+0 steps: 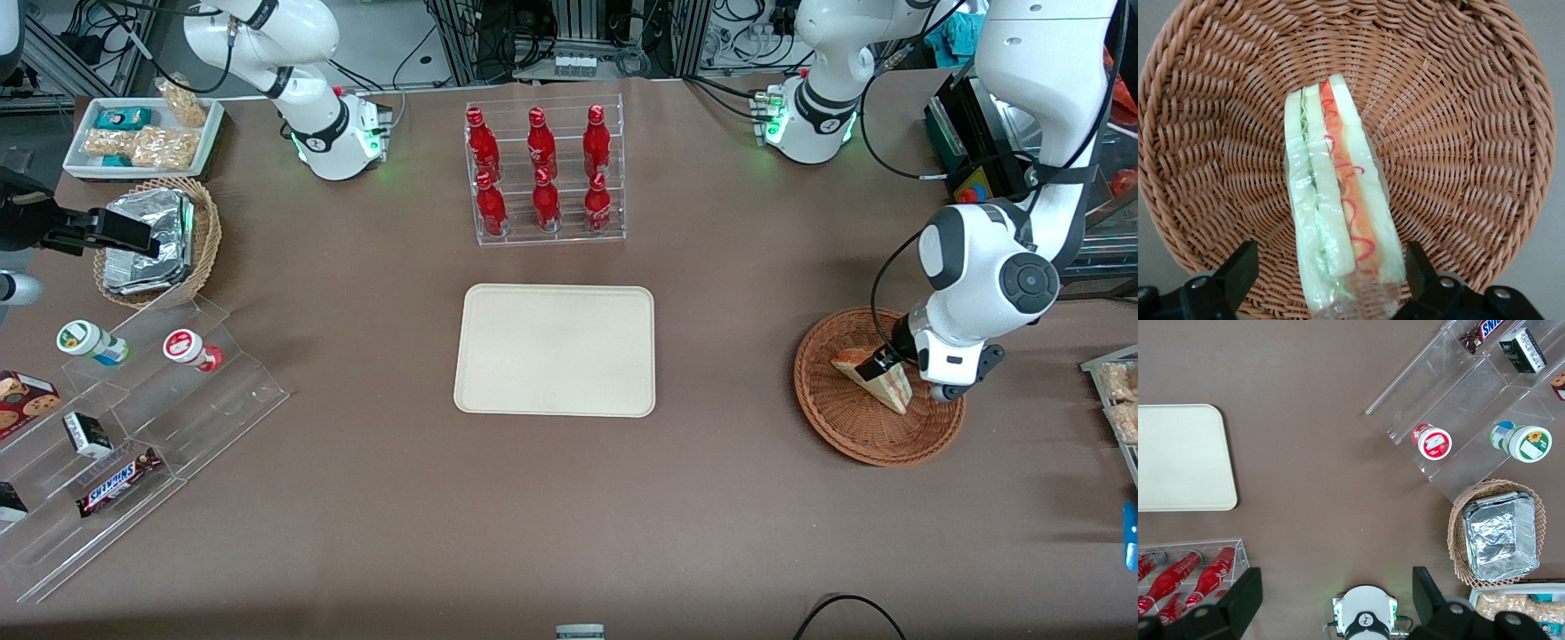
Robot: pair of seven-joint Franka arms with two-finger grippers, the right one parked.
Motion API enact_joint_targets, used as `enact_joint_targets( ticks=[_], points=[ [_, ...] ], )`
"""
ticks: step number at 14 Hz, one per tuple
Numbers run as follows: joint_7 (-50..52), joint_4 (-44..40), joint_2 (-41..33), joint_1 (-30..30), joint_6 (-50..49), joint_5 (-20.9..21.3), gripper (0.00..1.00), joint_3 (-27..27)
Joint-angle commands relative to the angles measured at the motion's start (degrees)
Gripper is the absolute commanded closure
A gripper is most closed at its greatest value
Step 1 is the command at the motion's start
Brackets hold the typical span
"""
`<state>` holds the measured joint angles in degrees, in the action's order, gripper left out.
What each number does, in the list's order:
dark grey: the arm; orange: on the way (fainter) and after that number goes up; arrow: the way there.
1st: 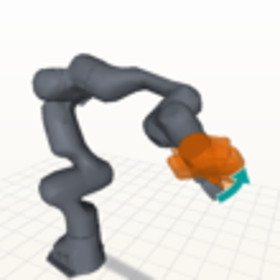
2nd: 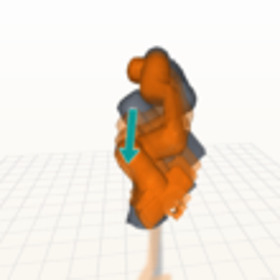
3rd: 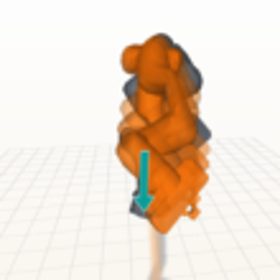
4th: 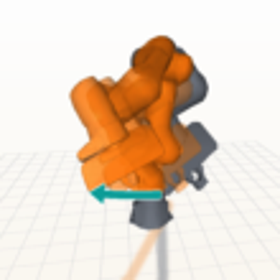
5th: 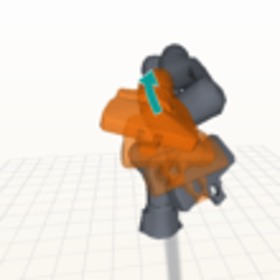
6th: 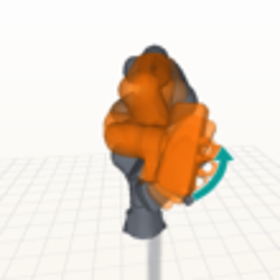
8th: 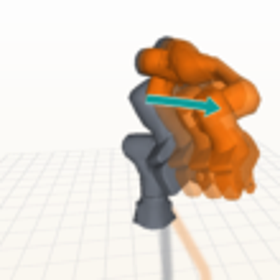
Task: Place sandwich from basket to tray
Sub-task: 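Lower the left gripper and close it on the sandwich, then lift the sandwich and carry it toward the cream tray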
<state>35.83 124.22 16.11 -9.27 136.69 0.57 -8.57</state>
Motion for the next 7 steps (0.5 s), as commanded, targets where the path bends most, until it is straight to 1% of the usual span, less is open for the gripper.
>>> enact_joint_targets(
  ticks=[1,5,6,7],
  points=[
    [1.17,-1.00,0.85,0.13,0.59,0.49,0.24,0.04],
    [1.08,-1.17,0.85,0.04,0.59,0.49,0.67,0.04],
    [1.00,-1.26,0.77,0.04,0.50,0.49,0.75,0.04],
    [1.00,-1.96,0.76,0.13,0.24,0.49,0.81,-0.04]
  ],
)
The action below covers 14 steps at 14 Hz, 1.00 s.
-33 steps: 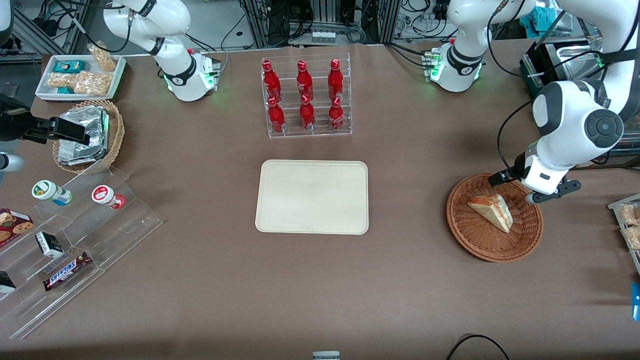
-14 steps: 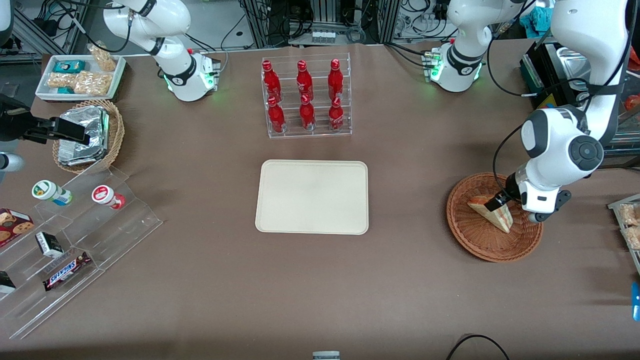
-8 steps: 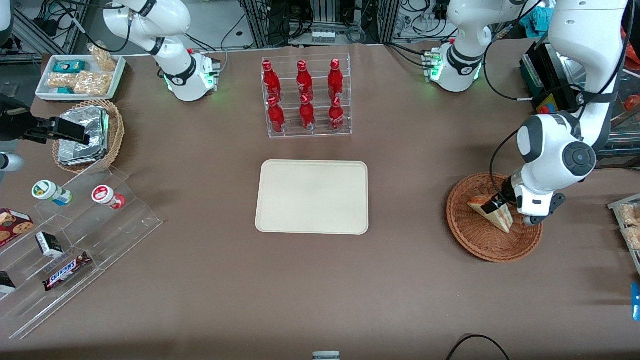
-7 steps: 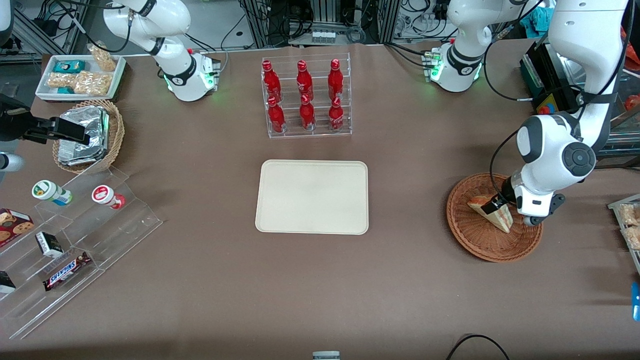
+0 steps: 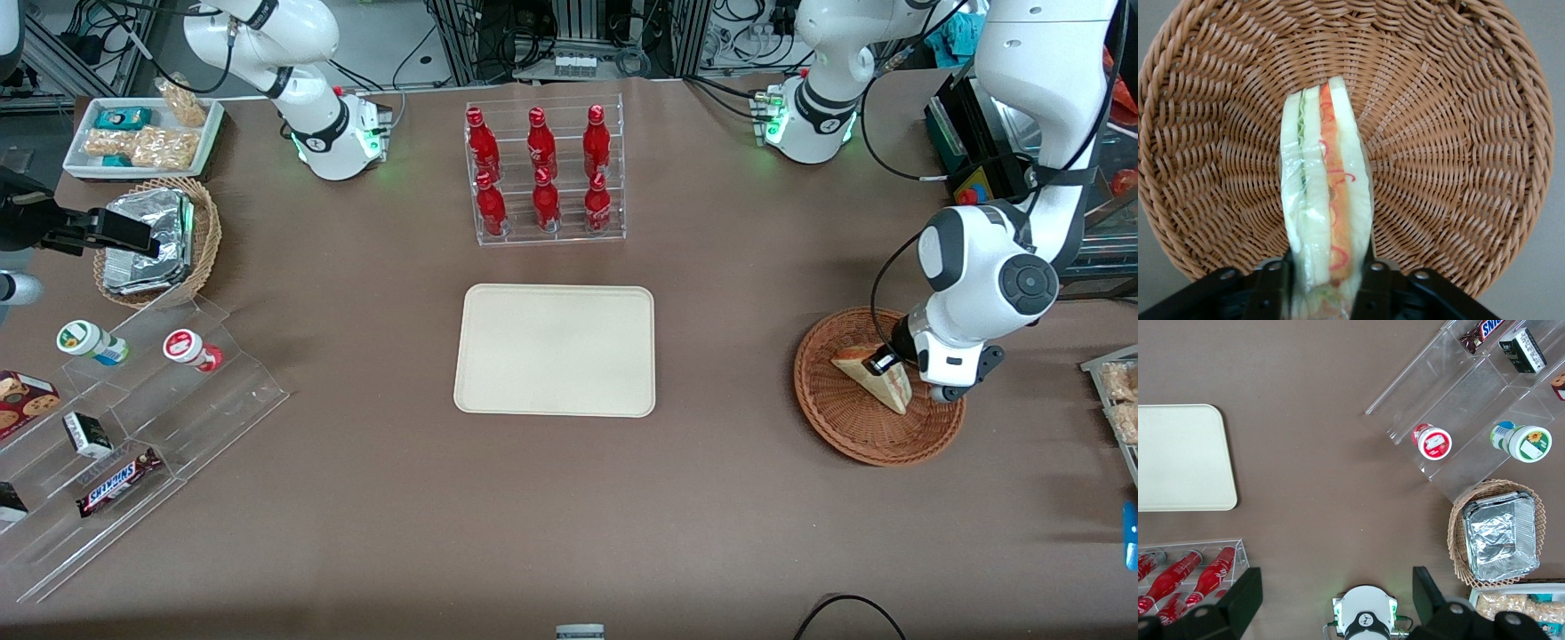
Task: Place sandwich from basket to tray
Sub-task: 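Lift the sandwich and carry it toward the cream tray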
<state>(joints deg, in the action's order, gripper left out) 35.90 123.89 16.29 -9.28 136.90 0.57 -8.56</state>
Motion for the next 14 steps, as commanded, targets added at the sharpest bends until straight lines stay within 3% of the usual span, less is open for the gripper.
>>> enact_joint_targets(
  ticks=[1,6,11,14],
  points=[
    [1.02,-2.07,0.41,0.13,-0.23,0.49,0.81,-0.05],
    [1.11,-5.31,-4.68,2.58,-11.01,0.49,0.81,-1.37],
    [1.02,-14.62,-5.66,12.68,-30.25,0.57,0.79,-1.37],
    [1.28,-17.28,-4.78,19.97,-32.58,0.40,0.79,-1.46]
  ],
)
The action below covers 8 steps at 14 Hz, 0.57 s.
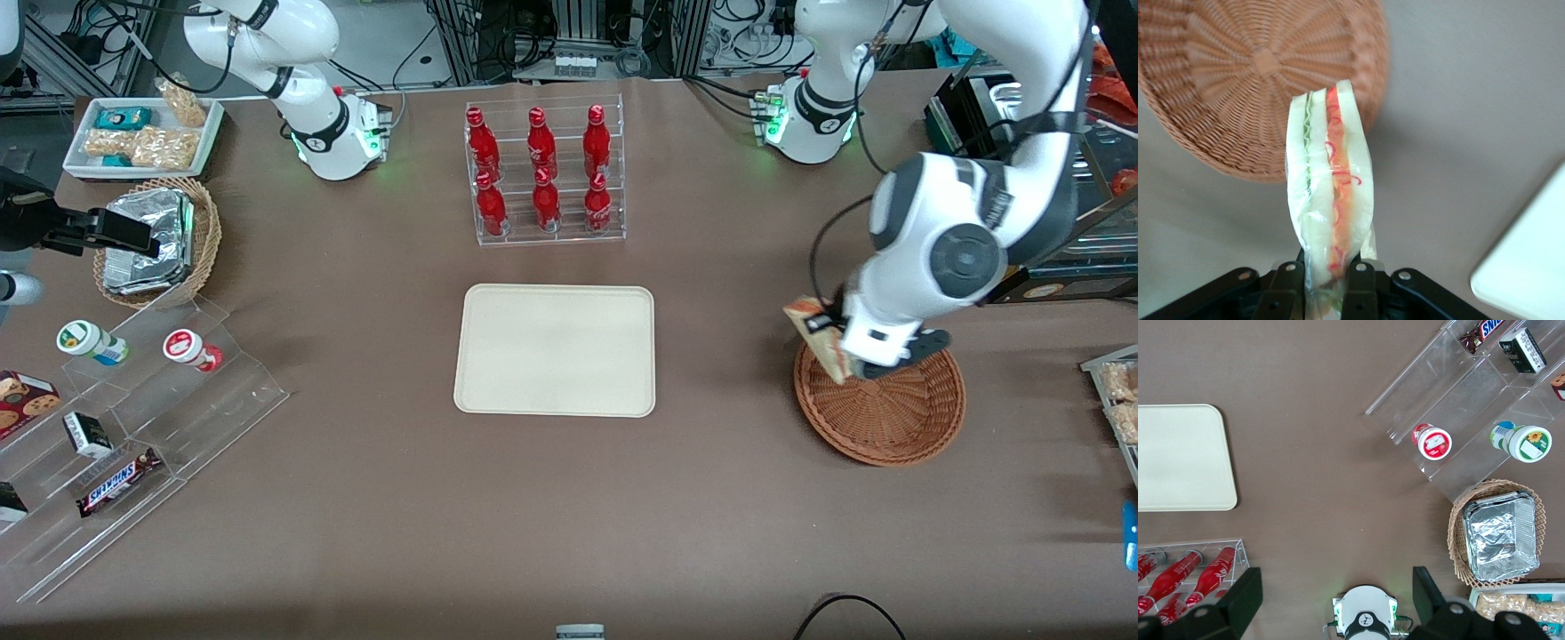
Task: Place sandwich from basket to tray
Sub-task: 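Lift the sandwich and carry it toward the cream tray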
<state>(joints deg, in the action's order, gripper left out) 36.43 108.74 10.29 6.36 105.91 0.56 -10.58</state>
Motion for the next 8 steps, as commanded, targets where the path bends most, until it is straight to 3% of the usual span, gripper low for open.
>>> enact_joint_targets(
  ticks=[1,8],
  points=[
    [1.79,-3.08,2.62,6.80,-1.33,0.41,0.79,0.56],
    [9.71,-15.64,17.20,23.07,-0.54,-0.20,0.75,0.56]
  ],
)
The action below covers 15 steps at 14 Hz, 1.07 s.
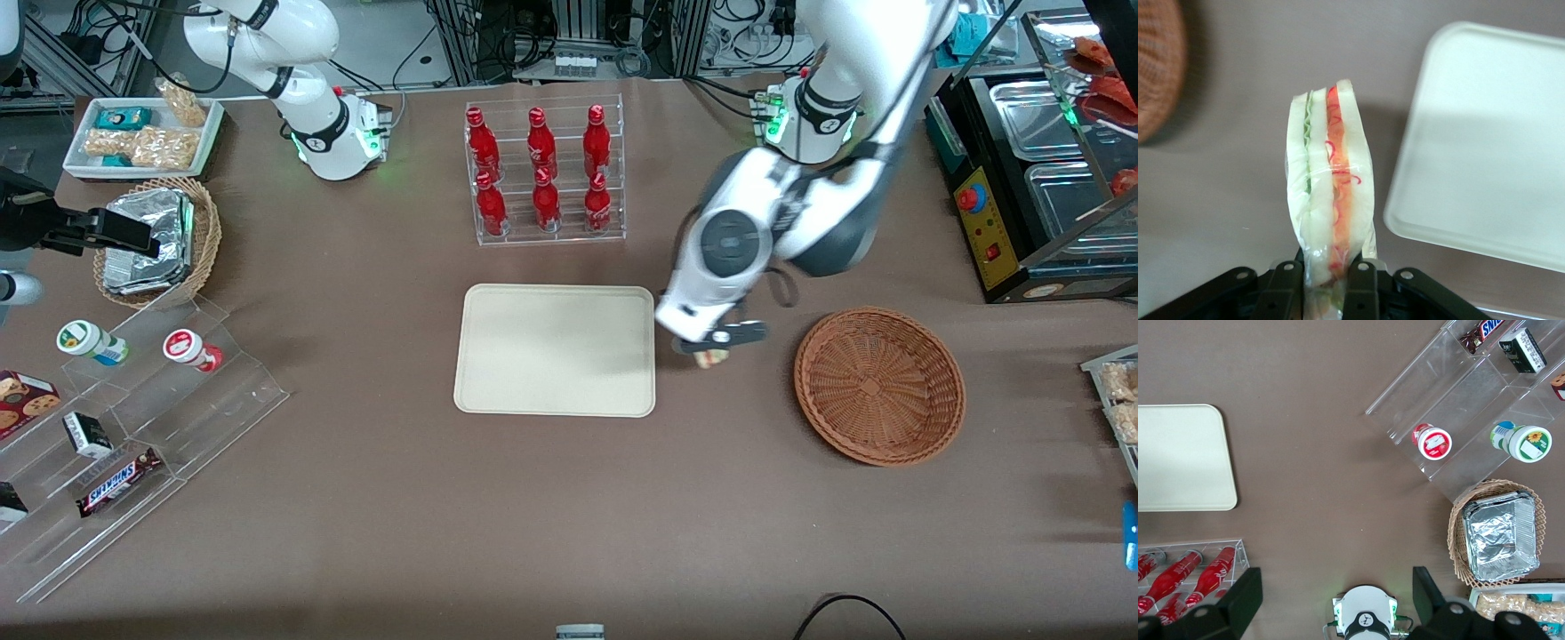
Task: Place sandwich from basket to tray
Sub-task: 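Lift the sandwich and carry it toward the cream tray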
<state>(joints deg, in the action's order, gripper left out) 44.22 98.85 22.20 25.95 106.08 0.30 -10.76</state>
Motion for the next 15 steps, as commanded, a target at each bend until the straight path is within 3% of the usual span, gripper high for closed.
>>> enact_joint_targets(
  ticks=[1,3,15],
  points=[
    [3.05,-7.34,7.39,5.15,-0.44,0.14,0.74,0.74],
    [6.13,-10.33,9.87,6.48,-0.35,0.67,0.74,0.83],
    [5.70,-12.28,9.09,5.87,-0.26,-0.30,0.78,0.83]
  ],
)
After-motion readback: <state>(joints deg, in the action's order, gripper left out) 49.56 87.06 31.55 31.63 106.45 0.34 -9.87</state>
